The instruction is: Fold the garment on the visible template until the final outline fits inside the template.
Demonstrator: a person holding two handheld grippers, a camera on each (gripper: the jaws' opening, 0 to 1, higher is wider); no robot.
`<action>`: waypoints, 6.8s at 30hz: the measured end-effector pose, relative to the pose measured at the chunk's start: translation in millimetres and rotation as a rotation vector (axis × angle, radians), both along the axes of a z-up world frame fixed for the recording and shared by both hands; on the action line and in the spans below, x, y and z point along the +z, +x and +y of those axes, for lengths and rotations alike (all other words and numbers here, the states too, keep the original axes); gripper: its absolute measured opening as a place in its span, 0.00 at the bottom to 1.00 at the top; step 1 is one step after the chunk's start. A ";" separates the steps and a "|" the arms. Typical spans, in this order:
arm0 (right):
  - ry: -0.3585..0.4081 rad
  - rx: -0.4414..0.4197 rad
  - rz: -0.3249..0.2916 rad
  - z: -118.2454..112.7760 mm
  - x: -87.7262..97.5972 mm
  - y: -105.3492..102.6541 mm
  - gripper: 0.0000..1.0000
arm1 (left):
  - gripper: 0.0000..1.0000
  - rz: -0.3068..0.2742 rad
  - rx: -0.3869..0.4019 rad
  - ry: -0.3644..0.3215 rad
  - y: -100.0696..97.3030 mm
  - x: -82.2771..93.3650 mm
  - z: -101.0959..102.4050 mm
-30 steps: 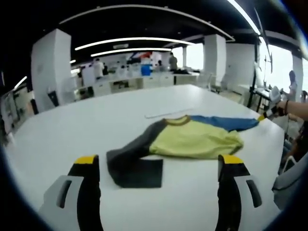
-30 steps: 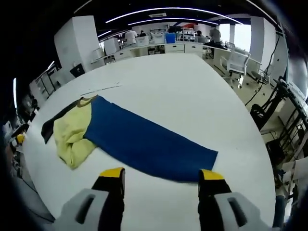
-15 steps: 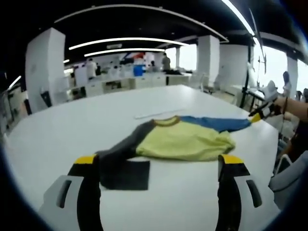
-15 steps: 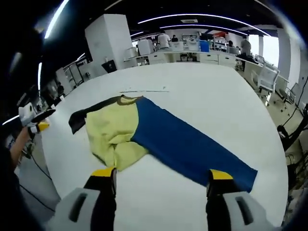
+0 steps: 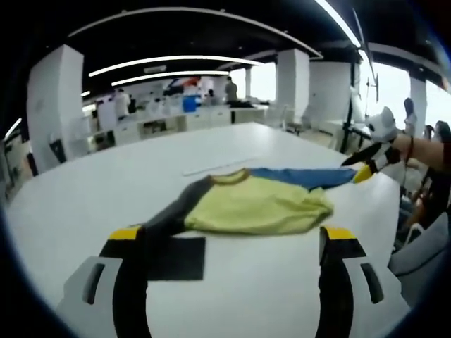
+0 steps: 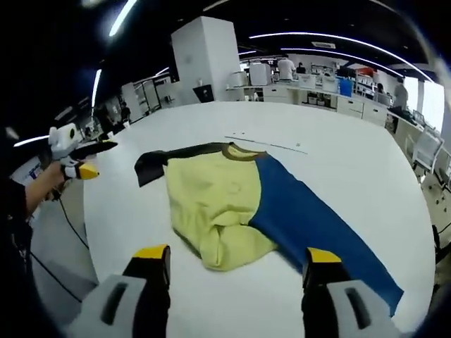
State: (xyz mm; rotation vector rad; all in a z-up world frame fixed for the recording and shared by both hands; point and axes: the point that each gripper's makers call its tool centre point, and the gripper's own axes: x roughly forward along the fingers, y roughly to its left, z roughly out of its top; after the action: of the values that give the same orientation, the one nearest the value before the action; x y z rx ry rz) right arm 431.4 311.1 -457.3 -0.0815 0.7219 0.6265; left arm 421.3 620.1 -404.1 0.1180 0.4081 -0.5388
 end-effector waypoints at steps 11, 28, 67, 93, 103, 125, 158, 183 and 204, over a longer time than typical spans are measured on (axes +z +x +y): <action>-0.004 0.195 -0.037 65.8 -0.9 -6.0 0.76 | 0.99 0.005 -0.015 -0.037 -9.3 1.0 -14.1; -0.083 0.418 -0.060 122.5 -25.9 -3.3 0.70 | 0.99 0.004 0.035 -0.063 -8.7 -0.1 -4.5; -0.282 0.689 -0.060 144.9 -85.3 9.4 0.06 | 0.92 0.013 0.076 -0.054 -13.7 -17.4 3.1; -0.145 0.482 -0.182 122.5 -15.7 81.8 0.00 | 0.84 0.033 -0.012 -0.030 -0.2 -33.2 -24.0; -0.136 0.385 -0.222 113.0 -5.1 114.4 0.00 | 0.82 0.041 -0.044 -0.035 10.8 -39.1 -34.4; -0.076 0.155 -0.111 91.4 -53.7 171.2 0.00 | 0.66 0.085 -0.068 -0.042 45.4 -69.9 -59.6; -0.122 0.141 -0.067 87.5 -81.1 181.6 0.00 | 0.35 0.152 -0.007 -0.072 128.2 -127.9 -85.5; -0.053 0.083 -0.038 86.4 -79.2 177.1 0.02 | 0.00 0.155 0.089 -0.080 151.4 -131.8 -87.2; 0.163 -0.020 -0.030 81.5 -30.0 171.8 0.45 | 0.00 0.178 0.054 -0.092 123.0 -100.3 -80.0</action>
State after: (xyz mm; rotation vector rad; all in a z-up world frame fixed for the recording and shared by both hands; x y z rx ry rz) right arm 603.2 392.6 -487.3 0.0669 0.6393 0.6617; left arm 544.3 540.0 -504.4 -0.0301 0.5570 -0.5157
